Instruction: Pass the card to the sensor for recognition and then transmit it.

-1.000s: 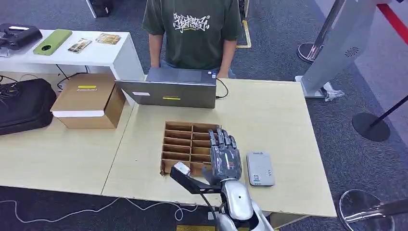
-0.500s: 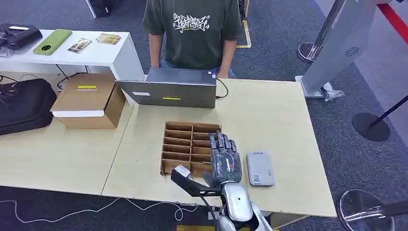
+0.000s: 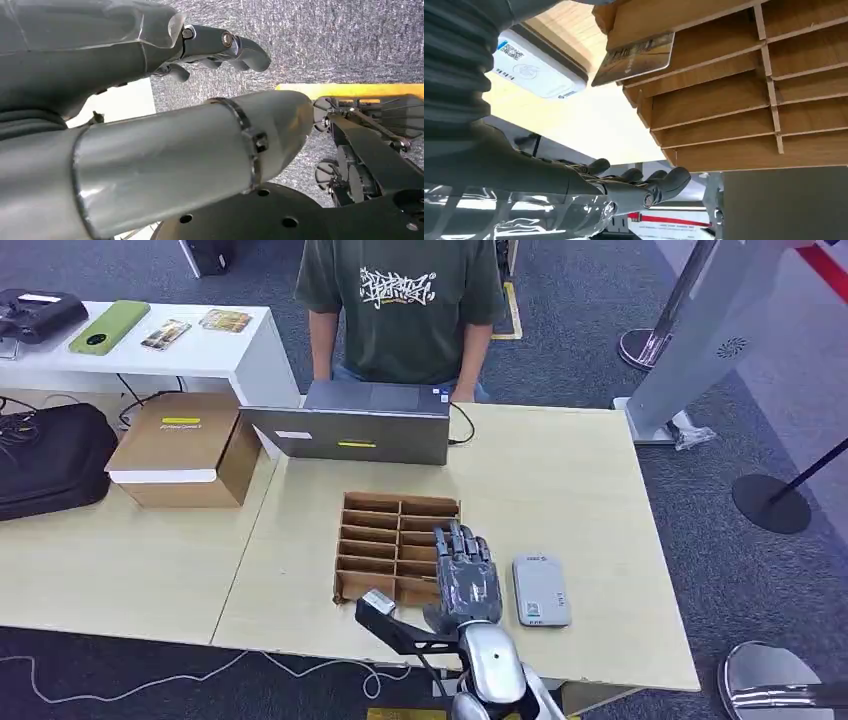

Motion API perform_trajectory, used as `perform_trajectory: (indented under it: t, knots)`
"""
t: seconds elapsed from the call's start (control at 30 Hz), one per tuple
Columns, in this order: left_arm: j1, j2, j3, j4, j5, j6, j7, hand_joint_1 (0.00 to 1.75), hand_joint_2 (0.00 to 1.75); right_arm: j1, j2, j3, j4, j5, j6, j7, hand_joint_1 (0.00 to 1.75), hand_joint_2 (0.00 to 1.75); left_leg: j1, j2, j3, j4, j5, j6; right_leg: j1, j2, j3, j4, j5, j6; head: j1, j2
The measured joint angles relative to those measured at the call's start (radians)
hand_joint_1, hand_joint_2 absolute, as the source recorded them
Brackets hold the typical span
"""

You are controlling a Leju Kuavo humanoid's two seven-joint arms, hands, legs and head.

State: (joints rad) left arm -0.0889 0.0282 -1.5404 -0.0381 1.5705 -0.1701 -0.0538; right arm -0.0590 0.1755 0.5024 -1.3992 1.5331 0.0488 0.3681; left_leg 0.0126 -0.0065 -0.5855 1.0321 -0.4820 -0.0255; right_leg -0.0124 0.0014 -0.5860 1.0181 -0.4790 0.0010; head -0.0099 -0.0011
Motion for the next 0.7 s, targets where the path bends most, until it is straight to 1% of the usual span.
perform_trajectory:
  t: [0.2,0.47,0.7]
  knots:
    - [0.0,0.0,0.001,0.0,0.0,0.0,0.001,0.0,0.0,-0.012,0.0,0.0,0.04,-0.009,-0.04,-0.02,0.0,1.75,0.0,0.0,0.0,0.0,0.0,0.0,0.0,0.0,0.0,0.0,0.0,0.0,0.0,0.0]
    - [0.001,-0.002,0.002,0.0,0.0,0.0,0.001,0.0,0.0,-0.018,0.001,0.0,0.083,-0.015,-0.053,-0.035,0.0,1.75,0.0,0.0,0.0,0.0,0.0,0.0,0.0,0.0,0.0,0.0,0.0,0.0,0.0,0.0]
    - [0.001,-0.002,0.01,0.0,0.0,-0.001,0.001,0.0,0.0,-0.02,0.001,-0.003,0.122,-0.008,-0.065,-0.035,0.0,1.75,0.0,0.0,0.0,0.0,0.0,0.0,0.0,0.0,0.0,0.0,0.0,0.0,0.0,0.0]
